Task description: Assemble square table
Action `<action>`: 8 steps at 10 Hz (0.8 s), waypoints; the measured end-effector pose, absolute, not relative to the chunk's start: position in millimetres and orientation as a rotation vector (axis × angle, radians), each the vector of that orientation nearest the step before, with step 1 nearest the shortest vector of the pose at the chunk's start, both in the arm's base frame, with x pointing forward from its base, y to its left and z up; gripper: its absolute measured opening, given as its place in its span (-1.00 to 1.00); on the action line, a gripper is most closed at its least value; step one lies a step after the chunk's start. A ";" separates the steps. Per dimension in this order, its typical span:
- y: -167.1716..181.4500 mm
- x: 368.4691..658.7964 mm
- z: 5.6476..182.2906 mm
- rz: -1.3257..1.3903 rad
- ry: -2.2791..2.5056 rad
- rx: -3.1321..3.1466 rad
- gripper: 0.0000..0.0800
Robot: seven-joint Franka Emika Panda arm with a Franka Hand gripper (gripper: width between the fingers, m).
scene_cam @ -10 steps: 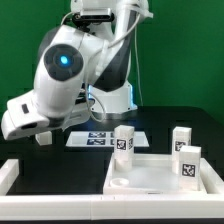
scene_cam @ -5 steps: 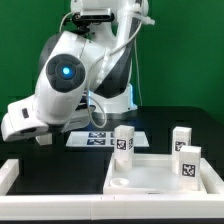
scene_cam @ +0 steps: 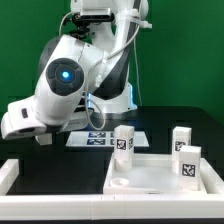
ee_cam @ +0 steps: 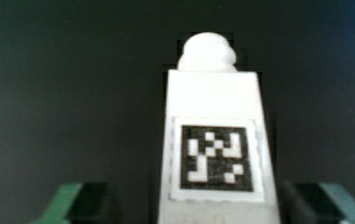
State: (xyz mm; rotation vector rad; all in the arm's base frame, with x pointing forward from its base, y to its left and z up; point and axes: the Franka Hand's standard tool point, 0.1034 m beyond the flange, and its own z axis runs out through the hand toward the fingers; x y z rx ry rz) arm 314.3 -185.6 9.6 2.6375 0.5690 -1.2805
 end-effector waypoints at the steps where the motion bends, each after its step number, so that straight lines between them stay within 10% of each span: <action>1: -185.6 314.3 9.6 -1.280 0.569 2.637 -0.02; 2: -185.6 314.3 9.5 -1.281 0.569 2.637 -0.28; 8: -183.6 317.6 12.9 -1.288 0.573 2.635 -0.28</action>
Offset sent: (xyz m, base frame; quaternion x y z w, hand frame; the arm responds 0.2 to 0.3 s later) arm 0.0000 0.0000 0.0000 0.0000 0.0000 0.0000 1.0000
